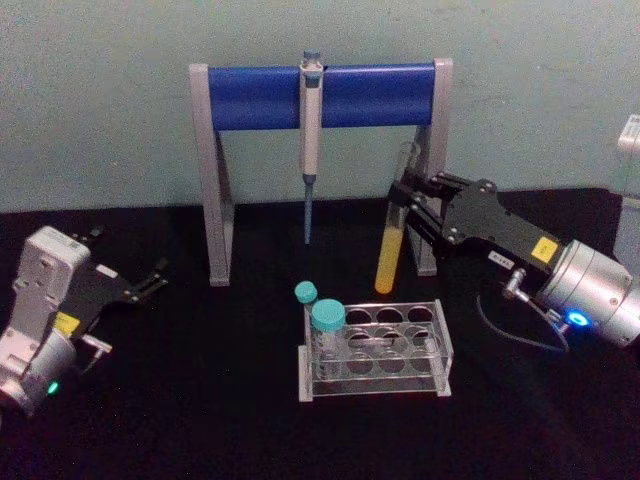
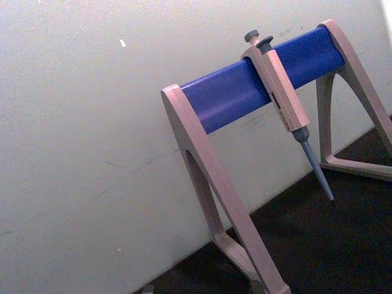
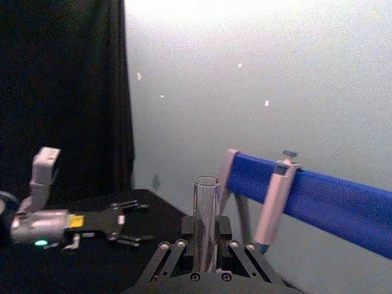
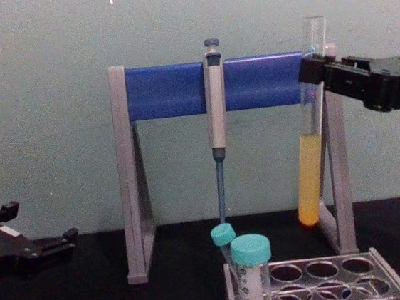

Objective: Pick up the test tube from the test tube rack, shake it, then place it back into the test tube rack.

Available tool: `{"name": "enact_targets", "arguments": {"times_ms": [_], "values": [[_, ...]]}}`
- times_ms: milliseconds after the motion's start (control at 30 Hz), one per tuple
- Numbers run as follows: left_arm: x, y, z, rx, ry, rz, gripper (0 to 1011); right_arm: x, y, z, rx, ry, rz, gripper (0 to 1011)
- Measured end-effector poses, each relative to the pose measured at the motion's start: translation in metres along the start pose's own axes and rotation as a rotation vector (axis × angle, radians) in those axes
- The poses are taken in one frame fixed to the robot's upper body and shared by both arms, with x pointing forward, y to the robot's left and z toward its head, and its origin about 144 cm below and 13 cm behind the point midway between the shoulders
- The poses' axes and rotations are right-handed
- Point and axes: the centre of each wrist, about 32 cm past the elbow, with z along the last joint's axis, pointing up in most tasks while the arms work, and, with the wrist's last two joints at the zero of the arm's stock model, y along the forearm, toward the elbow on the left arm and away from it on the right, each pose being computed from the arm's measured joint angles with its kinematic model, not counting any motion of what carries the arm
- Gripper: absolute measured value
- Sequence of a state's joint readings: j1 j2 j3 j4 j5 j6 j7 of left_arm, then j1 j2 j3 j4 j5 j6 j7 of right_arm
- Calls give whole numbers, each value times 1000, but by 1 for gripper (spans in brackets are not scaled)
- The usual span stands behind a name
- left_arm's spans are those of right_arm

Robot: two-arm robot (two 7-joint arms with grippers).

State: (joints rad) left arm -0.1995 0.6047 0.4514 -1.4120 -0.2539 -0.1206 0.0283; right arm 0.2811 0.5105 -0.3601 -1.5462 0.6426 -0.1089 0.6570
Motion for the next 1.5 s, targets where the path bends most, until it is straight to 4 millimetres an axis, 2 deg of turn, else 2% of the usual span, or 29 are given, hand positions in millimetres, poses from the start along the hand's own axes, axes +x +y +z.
{"name": "enact_targets", "arguments": {"times_ms": [267,533,1500], "values": [[0,0,0,0,0,0,1001,3,-10,6,-48,17,50,229],[0,0,0,0,0,0,1001,4,-17,7,-54,-17,16,229],[0,0,0,0,0,0,1001,8,-8,-25,-69,-37,0,229]]}}
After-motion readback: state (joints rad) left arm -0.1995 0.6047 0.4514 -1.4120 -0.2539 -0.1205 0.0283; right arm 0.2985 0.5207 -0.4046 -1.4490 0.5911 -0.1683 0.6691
